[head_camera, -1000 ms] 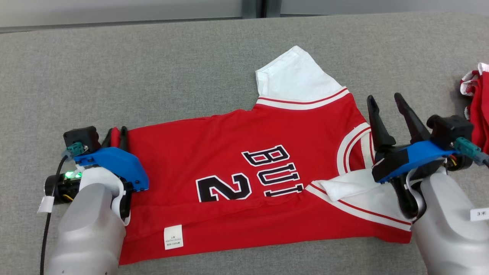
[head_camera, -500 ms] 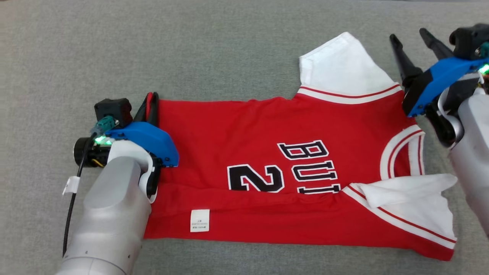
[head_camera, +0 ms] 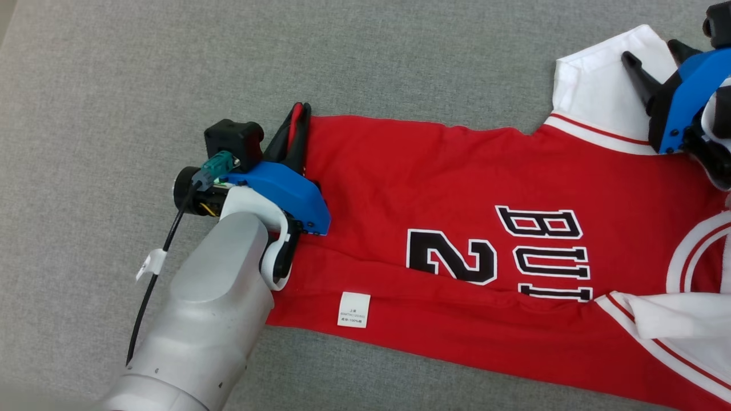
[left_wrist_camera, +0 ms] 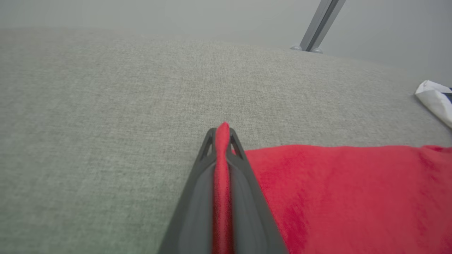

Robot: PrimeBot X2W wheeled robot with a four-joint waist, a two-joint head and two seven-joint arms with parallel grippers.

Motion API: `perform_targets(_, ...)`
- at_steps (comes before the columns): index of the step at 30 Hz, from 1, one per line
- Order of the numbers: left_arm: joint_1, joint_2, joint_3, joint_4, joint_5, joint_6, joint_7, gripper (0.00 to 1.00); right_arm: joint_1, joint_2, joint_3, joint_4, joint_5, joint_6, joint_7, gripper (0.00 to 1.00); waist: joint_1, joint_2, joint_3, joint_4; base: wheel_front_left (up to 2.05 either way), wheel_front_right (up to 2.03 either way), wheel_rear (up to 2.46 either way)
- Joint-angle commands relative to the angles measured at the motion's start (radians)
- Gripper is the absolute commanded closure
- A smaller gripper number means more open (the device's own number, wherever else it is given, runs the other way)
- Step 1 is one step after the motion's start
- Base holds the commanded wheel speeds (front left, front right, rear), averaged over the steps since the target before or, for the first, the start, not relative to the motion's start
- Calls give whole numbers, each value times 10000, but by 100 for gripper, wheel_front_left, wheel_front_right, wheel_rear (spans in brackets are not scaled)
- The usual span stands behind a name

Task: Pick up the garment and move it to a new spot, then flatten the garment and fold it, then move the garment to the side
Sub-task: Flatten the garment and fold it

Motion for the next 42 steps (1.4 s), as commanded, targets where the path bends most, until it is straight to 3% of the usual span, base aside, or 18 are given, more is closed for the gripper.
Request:
perform_targets(1, -128, -19, -274, -165, -275, 181, -41, 100, -130, -124, 234, 197, 127, 0, 249, 0, -1, -2, 153, 162, 0, 0, 0)
perform_targets(4, -183, -25, -651, -338, -629, 420, -43, 100, -113, -217, 621, 340, 196, 0, 446, 0, -1, -2, 199, 216, 0, 0, 0)
perform_targets(5, -200, -21, -751, -365, -688, 492, -43, 100, -133, -256, 719, 403, 220, 0, 465, 11, -1, -2, 209, 229, 0, 0, 0)
perform_targets(7, -218, -23, -857, -412, -812, 591, -42, 100, -130, -291, 957, 470, 266, 0, 550, 100, -1, -2, 205, 248, 0, 0, 0)
perform_targets(11, -297, -23, -968, -524, -913, 757, -45, 100, -368, -490, 1150, 511, 268, -2, 48, 100, -1, -2, 199, 251, 0, 0, 0)
perform_targets(16, -387, -22, -585, -887, -570, 1004, -45, 100, -1108, -557, 837, 873, -121, -8, -1619, 100, -1, -2, 203, 197, 0, 0, 0)
perform_targets(21, -192, -17, 204, -1381, 136, 1155, -46, 100, -1560, -348, 372, 1682, -490, -8, -3241, 100, -1, -2, 109, -23, 0, 0, 0)
perform_targets(27, 38, 24, 1200, -1948, 1021, 1156, -48, 100, -1794, -8, -120, 2039, -576, -7, -3968, 100, -1, -2, -108, -392, 0, 0, 0)
perform_targets(34, 702, 187, 2204, -2094, 1979, 849, -47, 100, -903, 404, -946, 1044, -211, -7, -4095, 100, -1, -2, -700, -1057, 0, 0, 0)
perform_targets(42, 1989, 335, 3142, -2243, 2752, 430, -45, 100, 1683, 708, -1520, -798, 328, -2, -4092, 100, -1, -2, -1707, -1785, 0, 0, 0)
